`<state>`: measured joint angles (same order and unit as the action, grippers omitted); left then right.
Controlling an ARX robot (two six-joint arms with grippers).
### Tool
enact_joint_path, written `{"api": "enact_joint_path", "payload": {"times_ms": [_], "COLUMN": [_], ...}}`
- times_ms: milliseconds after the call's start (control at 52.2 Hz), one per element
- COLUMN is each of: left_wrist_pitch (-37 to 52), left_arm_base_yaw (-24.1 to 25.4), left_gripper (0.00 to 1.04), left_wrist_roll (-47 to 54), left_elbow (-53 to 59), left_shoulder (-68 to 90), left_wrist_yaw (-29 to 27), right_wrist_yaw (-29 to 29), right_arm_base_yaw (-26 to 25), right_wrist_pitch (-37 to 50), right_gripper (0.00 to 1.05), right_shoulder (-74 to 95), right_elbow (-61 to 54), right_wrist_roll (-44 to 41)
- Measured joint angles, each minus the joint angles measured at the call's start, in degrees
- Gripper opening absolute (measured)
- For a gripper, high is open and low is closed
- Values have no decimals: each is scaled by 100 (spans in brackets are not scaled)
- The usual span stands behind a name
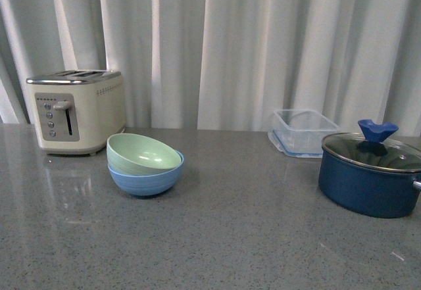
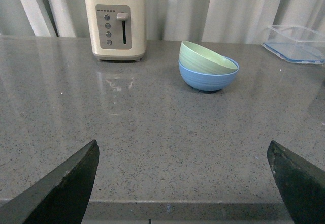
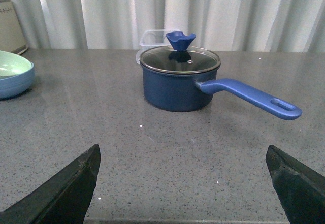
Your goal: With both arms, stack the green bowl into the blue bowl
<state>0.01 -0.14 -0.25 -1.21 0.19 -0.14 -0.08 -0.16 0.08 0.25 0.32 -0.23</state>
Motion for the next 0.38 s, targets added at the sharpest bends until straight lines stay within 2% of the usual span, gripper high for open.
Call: {"api": "enact_joint_path", "payload": {"times_ms": [383], "left_wrist_pitch": [0], "left_arm_base_yaw": [0], "left_gripper": [98], "left_wrist_roll": [0], "left_elbow": [0], "left_shoulder": [0], "left_wrist_yaw": [2], "right_wrist_yaw": [0], "right_arm_base_yaw": [0], "right_wrist_pitch": [0], "right_gripper": [95], "right_shoulder": [0], "right_elbow": [0], "right_wrist_roll": [0]}}
